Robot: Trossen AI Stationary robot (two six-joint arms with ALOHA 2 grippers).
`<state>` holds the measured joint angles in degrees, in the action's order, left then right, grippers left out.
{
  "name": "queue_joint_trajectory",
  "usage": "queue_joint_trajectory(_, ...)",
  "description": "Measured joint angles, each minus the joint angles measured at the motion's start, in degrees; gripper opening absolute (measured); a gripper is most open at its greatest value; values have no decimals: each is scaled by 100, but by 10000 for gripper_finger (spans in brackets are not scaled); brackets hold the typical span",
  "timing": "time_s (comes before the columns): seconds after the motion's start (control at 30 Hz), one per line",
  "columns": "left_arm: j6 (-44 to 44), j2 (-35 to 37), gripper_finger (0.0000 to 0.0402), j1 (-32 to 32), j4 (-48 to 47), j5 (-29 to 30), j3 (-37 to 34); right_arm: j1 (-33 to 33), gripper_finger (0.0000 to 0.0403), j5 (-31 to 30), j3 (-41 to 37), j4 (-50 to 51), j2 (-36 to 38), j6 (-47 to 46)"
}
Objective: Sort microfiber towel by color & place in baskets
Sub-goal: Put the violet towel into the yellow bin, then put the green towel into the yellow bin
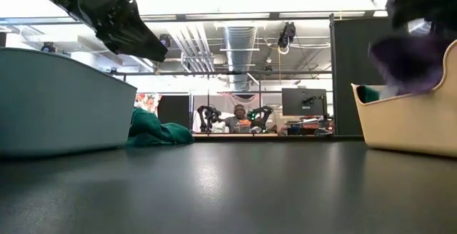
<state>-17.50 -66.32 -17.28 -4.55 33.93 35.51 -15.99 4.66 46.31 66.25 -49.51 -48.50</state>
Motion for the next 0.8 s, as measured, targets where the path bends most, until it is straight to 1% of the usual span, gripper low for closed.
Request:
queue_joint_trajectory(0.1,2,0,231,0,0,2,0,0,23,453,-444,-876,-595,-47)
queue_joint_trajectory(0.2,36,0,231,0,0,-50,0,0,33,965,-638,-1168,-1261,268)
queue_joint_trajectory(0.3,178,46,231,0,-13,-181,-1,-2,54,1037,-663,-1090,-1931,518)
queue_joint_trajectory(0.43,262,134,231,-2,-262,-197,165,-2,98,1045,-605,-1110,-2452,734)
queue_joint_trajectory(0.57,267,170,231,0,-822,-197,501,-2,151,1052,-369,-835,-2584,838)
queue_joint_trajectory(0.7,323,177,231,-4,-1263,-197,814,-2,201,1028,129,-86,-2420,818)
queue_joint_trajectory(0.8,596,177,231,-37,-1345,-200,961,-17,230,682,563,378,-2172,791)
